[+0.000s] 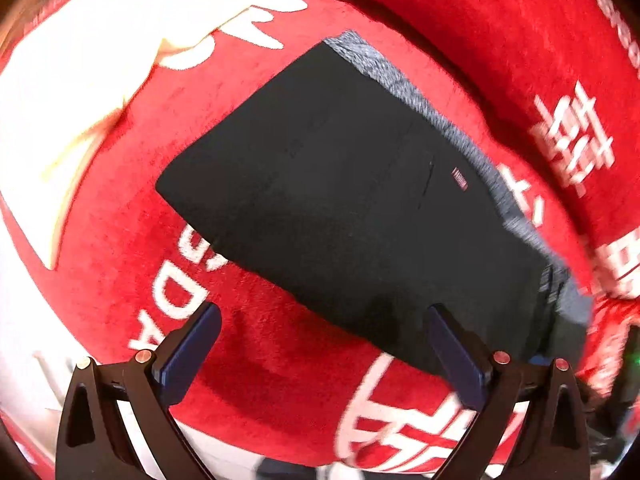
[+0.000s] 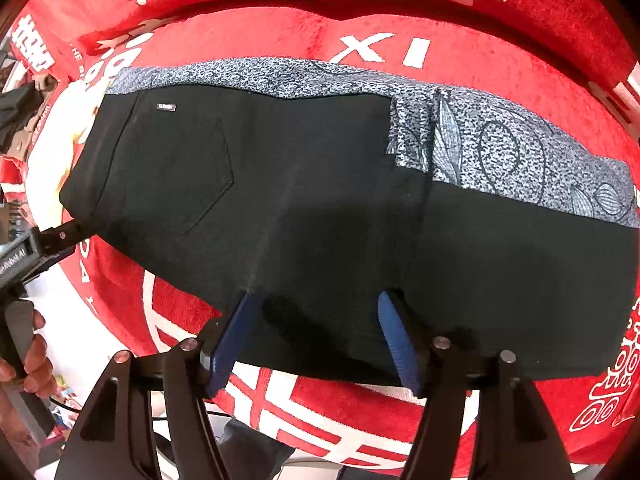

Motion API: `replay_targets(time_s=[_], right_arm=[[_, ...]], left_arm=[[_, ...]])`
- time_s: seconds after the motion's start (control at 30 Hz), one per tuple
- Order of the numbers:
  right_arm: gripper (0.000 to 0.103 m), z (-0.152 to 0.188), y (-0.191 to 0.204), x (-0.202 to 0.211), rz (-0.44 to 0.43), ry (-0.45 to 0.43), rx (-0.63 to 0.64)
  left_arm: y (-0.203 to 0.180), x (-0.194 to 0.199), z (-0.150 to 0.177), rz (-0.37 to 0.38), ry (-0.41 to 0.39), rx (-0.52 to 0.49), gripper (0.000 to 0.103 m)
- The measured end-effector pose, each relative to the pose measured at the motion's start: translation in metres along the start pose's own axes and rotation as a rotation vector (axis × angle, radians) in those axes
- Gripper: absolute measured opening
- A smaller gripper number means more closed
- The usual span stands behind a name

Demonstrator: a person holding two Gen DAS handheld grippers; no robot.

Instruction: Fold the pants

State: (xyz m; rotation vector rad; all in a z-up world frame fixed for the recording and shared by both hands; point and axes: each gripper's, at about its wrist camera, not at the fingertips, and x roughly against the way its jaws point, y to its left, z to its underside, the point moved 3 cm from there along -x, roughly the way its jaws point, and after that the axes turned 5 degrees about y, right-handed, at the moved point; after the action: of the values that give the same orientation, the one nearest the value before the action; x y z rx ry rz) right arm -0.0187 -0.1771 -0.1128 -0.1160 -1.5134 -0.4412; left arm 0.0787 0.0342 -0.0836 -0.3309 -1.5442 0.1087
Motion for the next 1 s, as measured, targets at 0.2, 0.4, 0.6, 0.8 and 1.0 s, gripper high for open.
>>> replay_targets(time_s=[0.2,0.4,0.6,0.8,1.0], right_arm=[[0.072,0.001,0.0,-0.001,0.007,0.002,0.02],[0.074,0.001,0.003,-0.003,0.011,-0.002,0.032],[0.077,0.001,0.006,-0.004,0.026,-0.003,0.043],[0.077,0.002,0.008,-0.005,0.024,-0.01,0.04],[0.078,0.002,0.01,-0.006,0.029,-0.007,0.042]], left_arm=[[0.025,0.0,-0.008,0.146,-0.028,0.106,0.102],[0.039,-0.005,-0.015,0.345,-0.055,0.188,0.102],[0.035,-0.013,-0.019,0.409,-0.07,0.18,0.102],[0.037,-0.014,-0.022,0.425,-0.087,0.186,0.102],[0.03,-0.004,-0.026,0.491,-0.1,0.192,0.102]])
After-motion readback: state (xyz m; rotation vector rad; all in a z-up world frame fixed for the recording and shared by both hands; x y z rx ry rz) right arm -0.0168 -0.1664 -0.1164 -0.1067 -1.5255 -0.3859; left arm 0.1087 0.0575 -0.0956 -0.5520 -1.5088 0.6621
